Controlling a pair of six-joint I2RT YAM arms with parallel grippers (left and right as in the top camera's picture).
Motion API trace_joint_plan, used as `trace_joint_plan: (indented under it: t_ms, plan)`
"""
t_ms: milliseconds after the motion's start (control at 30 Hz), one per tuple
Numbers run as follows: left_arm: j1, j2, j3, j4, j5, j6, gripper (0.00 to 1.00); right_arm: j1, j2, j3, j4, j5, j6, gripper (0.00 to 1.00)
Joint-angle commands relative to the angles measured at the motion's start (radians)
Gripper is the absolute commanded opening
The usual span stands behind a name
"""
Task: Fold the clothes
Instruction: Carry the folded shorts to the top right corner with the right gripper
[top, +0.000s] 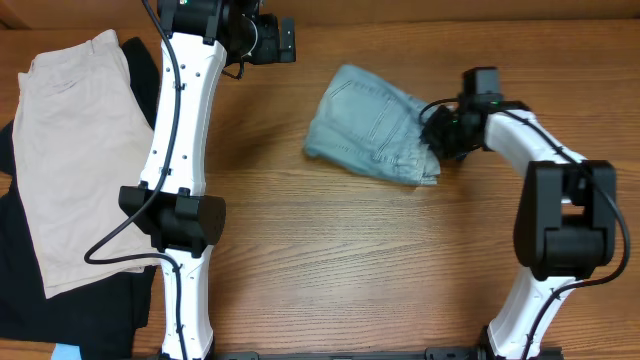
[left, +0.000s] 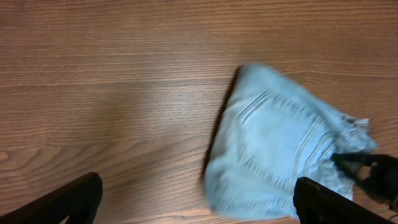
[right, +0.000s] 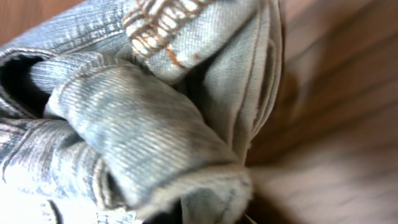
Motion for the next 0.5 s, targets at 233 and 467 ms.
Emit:
trace_joint_plan:
  t_ms: [233,467]
  plan:
    - [0.005,-0.008,0.013,0.000,-0.051,0.006,1.00,-0.454,0.018,-0.006,0.201,0.001,0.208,0.04]
    - [0.005,-0.008,0.013,0.005,-0.051,0.004,1.00,-0.571,0.019,-0.006,0.411,0.018,0.217,0.04]
